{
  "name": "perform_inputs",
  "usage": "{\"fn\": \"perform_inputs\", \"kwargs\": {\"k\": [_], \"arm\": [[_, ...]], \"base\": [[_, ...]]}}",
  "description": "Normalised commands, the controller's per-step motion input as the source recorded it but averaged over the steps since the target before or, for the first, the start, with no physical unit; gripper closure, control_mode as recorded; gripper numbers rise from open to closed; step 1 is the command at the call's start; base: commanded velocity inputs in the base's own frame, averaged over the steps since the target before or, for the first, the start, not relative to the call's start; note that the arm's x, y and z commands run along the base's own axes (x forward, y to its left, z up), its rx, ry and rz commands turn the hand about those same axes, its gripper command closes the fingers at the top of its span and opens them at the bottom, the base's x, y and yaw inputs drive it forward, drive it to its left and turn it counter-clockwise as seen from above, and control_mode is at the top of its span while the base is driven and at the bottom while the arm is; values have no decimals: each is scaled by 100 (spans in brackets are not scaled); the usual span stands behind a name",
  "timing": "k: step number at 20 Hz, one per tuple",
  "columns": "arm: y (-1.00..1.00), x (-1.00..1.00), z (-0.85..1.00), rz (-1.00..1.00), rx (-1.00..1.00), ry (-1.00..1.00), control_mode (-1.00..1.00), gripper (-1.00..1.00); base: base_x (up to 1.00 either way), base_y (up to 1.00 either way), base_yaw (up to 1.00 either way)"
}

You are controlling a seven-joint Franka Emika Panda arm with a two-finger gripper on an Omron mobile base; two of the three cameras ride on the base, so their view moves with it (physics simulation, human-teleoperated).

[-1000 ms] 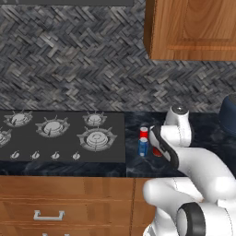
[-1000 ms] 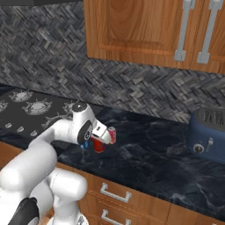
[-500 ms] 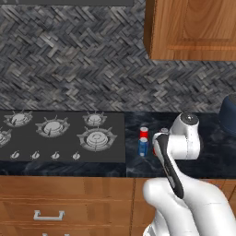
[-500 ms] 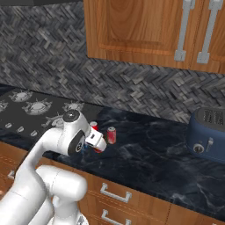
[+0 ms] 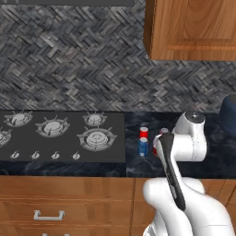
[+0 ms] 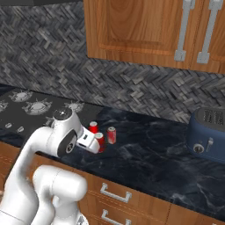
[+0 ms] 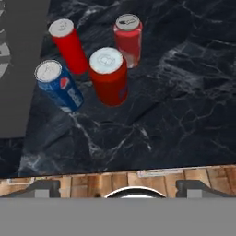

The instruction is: Four empty soda cans are scattered around the kitchen. Gather all the cans and cluster them next to the stove for recycling.

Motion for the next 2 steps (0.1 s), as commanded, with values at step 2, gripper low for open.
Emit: {"fn": "perform_inputs", "kwargs": {"k": [2], "arm": [[23,-45,2,0,-4,0,-100,-100]], "base": [[0,0,0]]}}
